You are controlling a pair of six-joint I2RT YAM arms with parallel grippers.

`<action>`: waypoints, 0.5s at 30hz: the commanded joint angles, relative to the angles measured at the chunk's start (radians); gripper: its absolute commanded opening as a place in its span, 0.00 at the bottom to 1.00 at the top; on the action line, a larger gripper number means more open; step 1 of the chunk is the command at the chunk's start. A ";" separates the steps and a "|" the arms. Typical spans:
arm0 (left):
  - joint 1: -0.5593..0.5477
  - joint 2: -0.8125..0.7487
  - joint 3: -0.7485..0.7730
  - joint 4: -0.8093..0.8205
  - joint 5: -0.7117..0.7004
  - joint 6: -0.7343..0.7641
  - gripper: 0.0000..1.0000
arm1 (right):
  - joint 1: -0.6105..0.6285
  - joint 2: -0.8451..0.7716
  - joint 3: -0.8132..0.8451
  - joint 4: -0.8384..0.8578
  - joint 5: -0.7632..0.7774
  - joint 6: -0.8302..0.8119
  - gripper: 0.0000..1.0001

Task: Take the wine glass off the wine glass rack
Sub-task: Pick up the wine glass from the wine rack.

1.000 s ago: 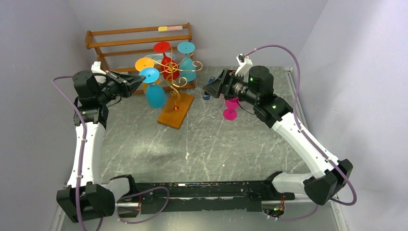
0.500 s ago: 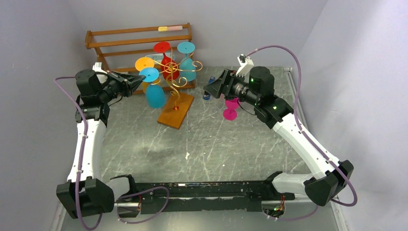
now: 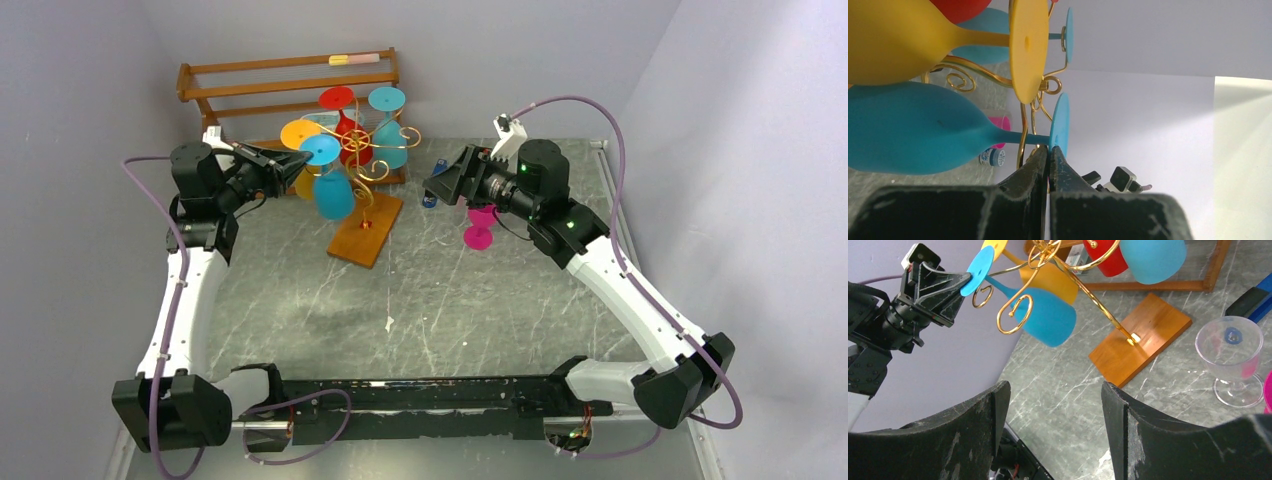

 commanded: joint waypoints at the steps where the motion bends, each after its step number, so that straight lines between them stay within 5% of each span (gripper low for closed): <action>1: -0.035 -0.003 0.029 0.032 -0.009 0.002 0.05 | -0.004 -0.024 -0.015 0.017 0.012 -0.003 0.71; 15: -0.114 0.002 0.029 0.020 0.009 0.054 0.05 | -0.004 -0.025 -0.024 0.026 0.004 0.011 0.71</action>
